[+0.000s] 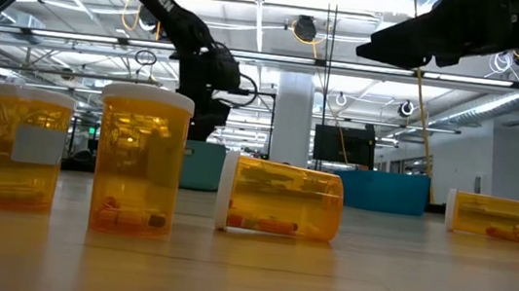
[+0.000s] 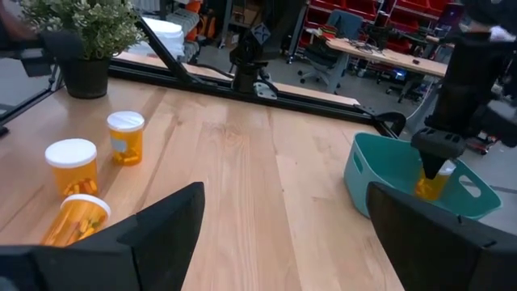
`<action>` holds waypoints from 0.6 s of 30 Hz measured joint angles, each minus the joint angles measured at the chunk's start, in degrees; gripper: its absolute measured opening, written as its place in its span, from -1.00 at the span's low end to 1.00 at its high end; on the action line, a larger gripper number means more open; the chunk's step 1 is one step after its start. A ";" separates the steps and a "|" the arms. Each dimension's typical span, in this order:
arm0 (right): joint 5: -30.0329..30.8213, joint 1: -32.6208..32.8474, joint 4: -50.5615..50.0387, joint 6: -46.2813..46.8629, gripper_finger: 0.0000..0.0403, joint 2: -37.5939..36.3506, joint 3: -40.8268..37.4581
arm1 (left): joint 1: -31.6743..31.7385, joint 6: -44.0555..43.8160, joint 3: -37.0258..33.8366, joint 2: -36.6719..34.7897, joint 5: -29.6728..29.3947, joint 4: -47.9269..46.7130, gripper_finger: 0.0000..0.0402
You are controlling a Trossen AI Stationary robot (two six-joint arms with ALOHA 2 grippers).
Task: Pick and place medicine bottles into bin by pill shape (circle, oval)
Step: Put the big orange pill bottle into the green bin
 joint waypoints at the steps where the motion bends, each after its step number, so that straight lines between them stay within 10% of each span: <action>1: -0.02 0.00 0.04 0.00 0.67 0.00 0.00 | -0.11 0.09 -0.02 0.52 -0.29 -0.33 0.12; 18: -0.17 -0.02 0.04 0.20 0.67 0.00 0.00 | -0.20 -0.71 -0.02 1.19 -3.72 -0.05 0.27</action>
